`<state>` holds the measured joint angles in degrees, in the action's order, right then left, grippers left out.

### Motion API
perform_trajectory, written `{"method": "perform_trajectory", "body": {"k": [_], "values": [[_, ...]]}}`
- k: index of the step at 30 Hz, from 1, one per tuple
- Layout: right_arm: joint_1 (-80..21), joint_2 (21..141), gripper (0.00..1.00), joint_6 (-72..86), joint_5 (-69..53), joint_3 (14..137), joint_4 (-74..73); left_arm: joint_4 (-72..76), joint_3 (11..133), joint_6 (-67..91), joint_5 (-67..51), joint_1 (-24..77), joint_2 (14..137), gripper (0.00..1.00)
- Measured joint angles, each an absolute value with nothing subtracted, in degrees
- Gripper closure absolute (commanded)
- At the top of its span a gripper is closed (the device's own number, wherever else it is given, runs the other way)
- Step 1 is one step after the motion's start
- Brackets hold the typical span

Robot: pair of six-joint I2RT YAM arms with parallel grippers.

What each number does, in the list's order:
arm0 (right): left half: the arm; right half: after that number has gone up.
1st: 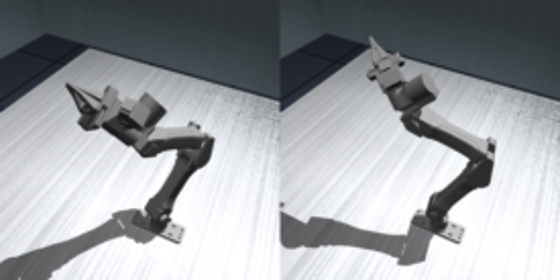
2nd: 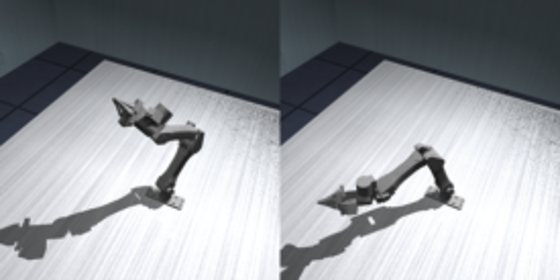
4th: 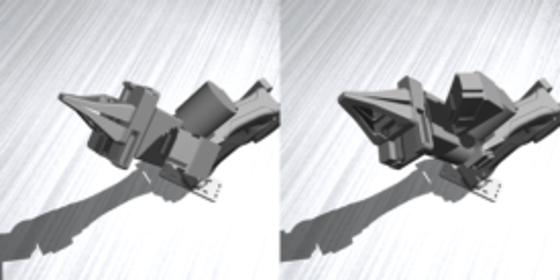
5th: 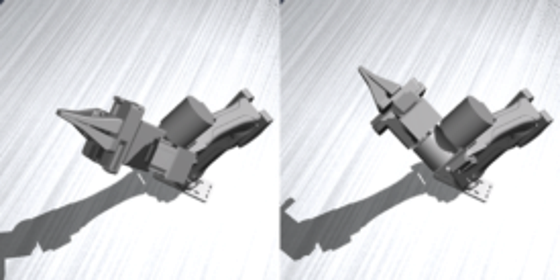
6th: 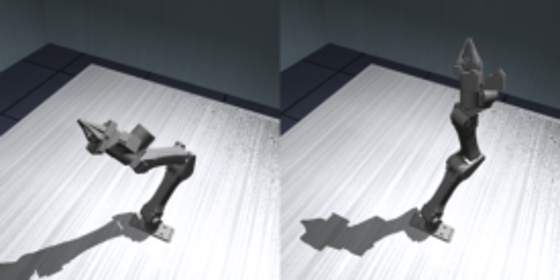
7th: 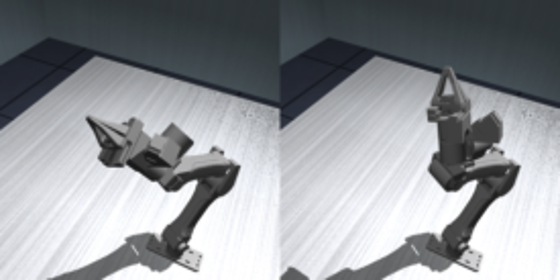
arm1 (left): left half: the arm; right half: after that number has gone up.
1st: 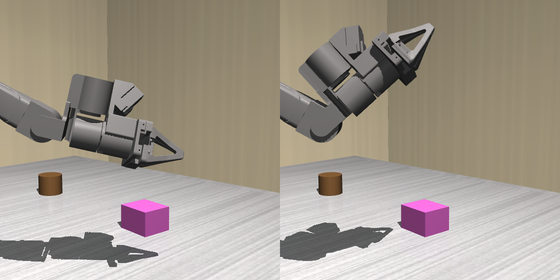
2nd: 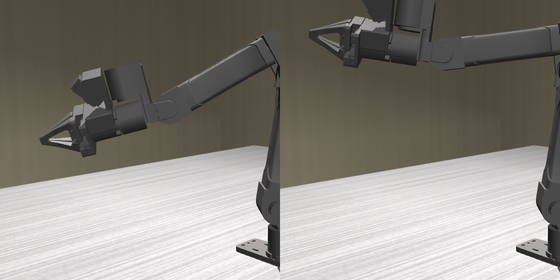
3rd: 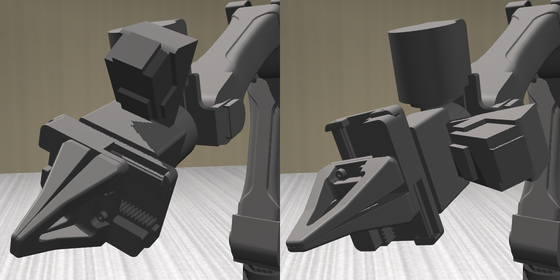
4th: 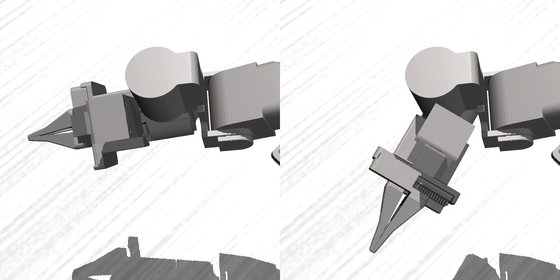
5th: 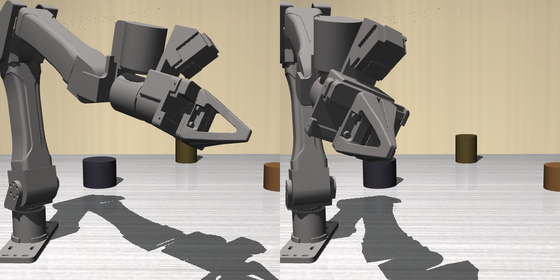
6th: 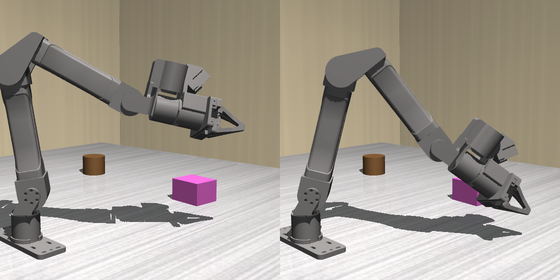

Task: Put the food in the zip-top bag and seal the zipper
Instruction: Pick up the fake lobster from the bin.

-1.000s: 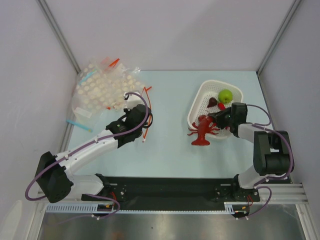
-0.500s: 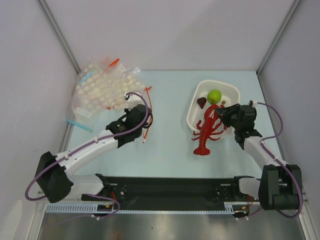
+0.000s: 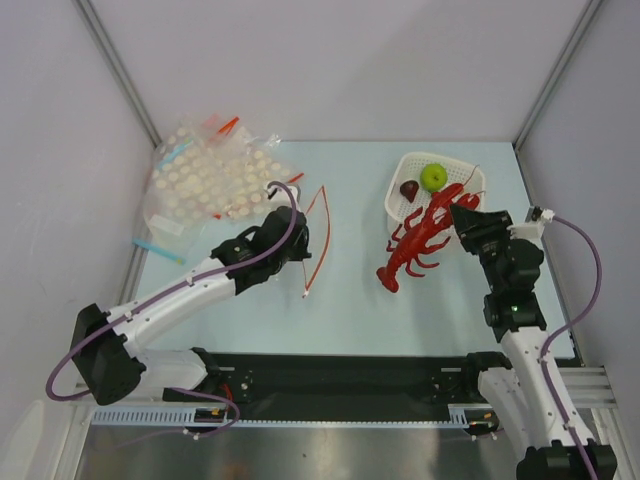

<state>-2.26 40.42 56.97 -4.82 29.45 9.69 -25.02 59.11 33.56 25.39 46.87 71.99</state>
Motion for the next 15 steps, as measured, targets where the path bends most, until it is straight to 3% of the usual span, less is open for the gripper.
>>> {"method": "perform_trajectory", "body": {"k": [7,15], "values": [[-5.41,34.48,1.0,56.29,-2.15,29.15,8.95,-26.2,59.61,33.69,20.49,47.94,71.7,1.0],[-6.42,41.39,1.0,58.26,-2.44,27.68,9.08,-26.24,59.61,33.67,20.18,48.27,71.02,1.0]]}}
